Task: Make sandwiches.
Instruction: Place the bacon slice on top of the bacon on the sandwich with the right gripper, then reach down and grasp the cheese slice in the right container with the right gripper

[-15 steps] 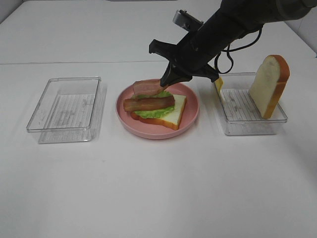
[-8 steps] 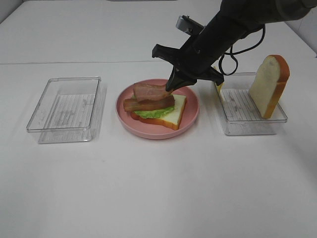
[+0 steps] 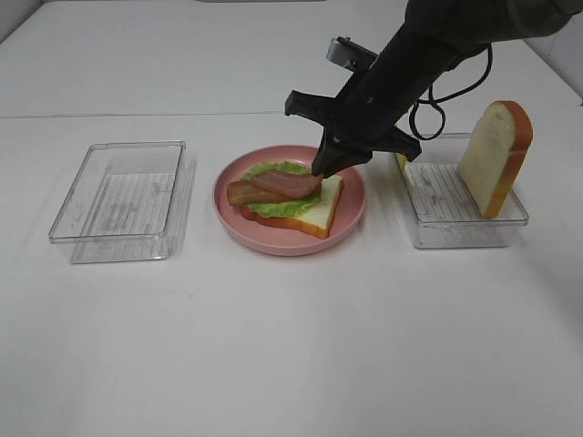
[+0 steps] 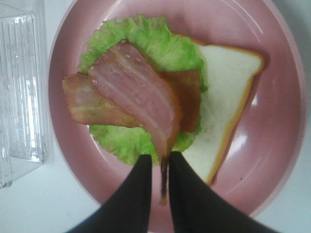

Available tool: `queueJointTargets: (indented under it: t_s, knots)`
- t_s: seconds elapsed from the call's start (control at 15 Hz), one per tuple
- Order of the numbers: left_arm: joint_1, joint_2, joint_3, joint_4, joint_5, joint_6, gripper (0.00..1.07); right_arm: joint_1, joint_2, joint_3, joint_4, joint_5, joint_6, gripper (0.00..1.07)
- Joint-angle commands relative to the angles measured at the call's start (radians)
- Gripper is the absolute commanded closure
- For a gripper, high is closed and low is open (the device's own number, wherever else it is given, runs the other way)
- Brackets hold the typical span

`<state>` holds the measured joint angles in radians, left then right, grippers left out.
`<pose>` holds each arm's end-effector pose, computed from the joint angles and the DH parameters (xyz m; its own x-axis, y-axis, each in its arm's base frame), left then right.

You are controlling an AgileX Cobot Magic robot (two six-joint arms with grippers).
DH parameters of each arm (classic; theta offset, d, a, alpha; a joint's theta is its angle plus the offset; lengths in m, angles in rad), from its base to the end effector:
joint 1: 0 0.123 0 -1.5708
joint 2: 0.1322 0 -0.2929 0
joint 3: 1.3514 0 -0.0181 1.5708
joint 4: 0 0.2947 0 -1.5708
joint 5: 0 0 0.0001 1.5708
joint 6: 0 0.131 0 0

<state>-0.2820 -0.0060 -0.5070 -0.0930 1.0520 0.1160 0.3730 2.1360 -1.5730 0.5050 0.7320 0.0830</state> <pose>0.0546 -0.0268 0.2844 -0.3925 0.1861 -0.9007 0.3754 0.9264 0.0278 0.4593 0.2253 0.1158 -0.9681 0.0842 -0.2359 -0.0324 0.8918 0.4512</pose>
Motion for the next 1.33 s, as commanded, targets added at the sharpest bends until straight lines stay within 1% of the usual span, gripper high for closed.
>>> queueJointTargets:
  t_s: [0.07,0.13,0.2,0.4,0.53,0.67,0.8,0.87,1.0,1.07,1.13,1.2,1.33]
  knots:
    - [0.003,-0.02,0.005,-0.009,-0.01,-0.007,0.21,-0.002,-0.01,-0.006,0.002,0.025,0.008,0.62]
    - [0.003,-0.02,0.005,-0.009,-0.01,-0.007,0.21,-0.002,-0.01,-0.006,0.007,0.036,0.008,0.44]
    - [0.003,-0.02,0.005,-0.009,-0.01,-0.007,0.21,-0.002,-0.01,-0.006,0.007,0.052,0.008,0.37]
    - [0.003,-0.02,0.005,-0.009,-0.01,-0.007,0.21,-0.002,-0.019,-0.006,0.002,0.1,-0.023,0.37]
    - [0.003,-0.02,0.005,-0.009,-0.01,-0.007,0.21,-0.002,-0.061,-0.006,-0.019,0.114,-0.046,0.37]
    - [0.003,-0.02,0.005,-0.009,-0.01,-0.007,0.21,-0.002,-0.122,-0.006,-0.088,0.115,-0.04,0.37]
    - [0.003,-0.02,0.005,-0.009,-0.01,-0.007,0.21,-0.002,-0.177,-0.026,-0.242,0.161,0.046,0.35]
    - [0.003,-0.02,0.005,-0.009,-0.01,-0.007,0.21,-0.002,-0.173,-0.075,-0.31,0.23,0.069,0.32]
    - [0.003,-0.02,0.005,-0.009,-0.01,-0.007,0.21,-0.003,-0.142,-0.191,-0.391,0.33,0.094,0.31]
    - [0.003,-0.02,0.005,-0.009,-0.01,-0.007,0.21,-0.003,-0.13,-0.226,-0.41,0.353,0.098,0.31]
    - [0.003,-0.02,0.005,-0.009,-0.01,-0.007,0.21,-0.004,-0.089,-0.316,-0.45,0.405,0.098,0.31]
    - [0.003,-0.02,0.005,-0.009,-0.01,-0.007,0.21,-0.014,-0.061,-0.372,-0.462,0.427,0.098,0.31]
    - [0.003,-0.02,0.005,-0.009,-0.01,-0.007,0.21,-0.039,-0.009,-0.436,-0.46,0.447,0.097,0.33]
